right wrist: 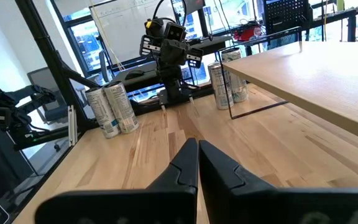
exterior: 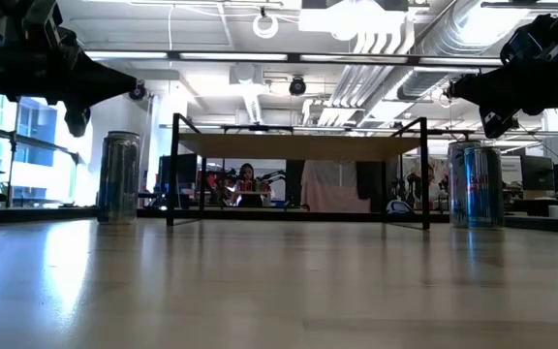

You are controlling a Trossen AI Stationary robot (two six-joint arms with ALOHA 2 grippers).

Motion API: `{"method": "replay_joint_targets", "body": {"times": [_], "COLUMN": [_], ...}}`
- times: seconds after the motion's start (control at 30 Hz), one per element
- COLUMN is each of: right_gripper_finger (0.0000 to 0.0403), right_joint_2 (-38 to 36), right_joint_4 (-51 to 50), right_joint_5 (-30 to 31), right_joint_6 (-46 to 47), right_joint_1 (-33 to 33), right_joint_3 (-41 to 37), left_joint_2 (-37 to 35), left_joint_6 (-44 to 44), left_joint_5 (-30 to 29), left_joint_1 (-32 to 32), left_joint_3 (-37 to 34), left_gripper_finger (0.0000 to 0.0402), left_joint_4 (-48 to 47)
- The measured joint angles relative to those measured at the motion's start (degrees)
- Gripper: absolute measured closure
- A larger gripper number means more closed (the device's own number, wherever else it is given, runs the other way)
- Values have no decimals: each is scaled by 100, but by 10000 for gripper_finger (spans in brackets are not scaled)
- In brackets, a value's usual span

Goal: Place canned beverage on shelf

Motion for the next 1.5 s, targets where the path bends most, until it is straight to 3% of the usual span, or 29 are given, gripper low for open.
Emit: {"method": "replay_joint_targets", "body": {"times": [0.1, 0.23, 0.57, 0.73, 0.8, 0.93, 1.1, 1.3, 1.5], "right_gripper_finger": [402, 402, 402, 402, 402, 402, 402, 402, 402], "right_joint_2": [0, 1, 1, -1, 1, 1, 1, 1, 1], "right_joint_4": [0, 0, 0, 0, 0, 0, 0, 0, 0], "right_joint_5": [0, -1, 1, -1, 1, -1, 0, 1, 1], "right_joint_6": [0, -1, -1, 0, 1, 0, 0, 0, 2], "right_joint_1": [0, 0, 0, 2, 1, 1, 0, 2, 1], "right_joint_3": [1, 1, -1, 0, 1, 0, 1, 1, -1], "left_joint_2": [0, -2, 0, 149, 356, 1134, 2581, 4240, 5525], "left_joint_6": [0, -23, -832, -1344, -1301, -943, 209, 1540, 2191], "left_joint_5": [-31, -499, -732, -1013, -973, -673, 220, 1514, 1792], "left_joint_1": [-1, 0, 17, 12, -6, -135, -313, -315, -433], "left_joint_3": [0, 1, 4, 82, 339, 1435, 3382, 6240, 8579], "left_gripper_finger": [398, 398, 398, 388, 371, 314, 230, 152, 115], "left_joint_4": [10, 54, 227, 1529, 1643, 1088, -298, -2906, -5651]}}
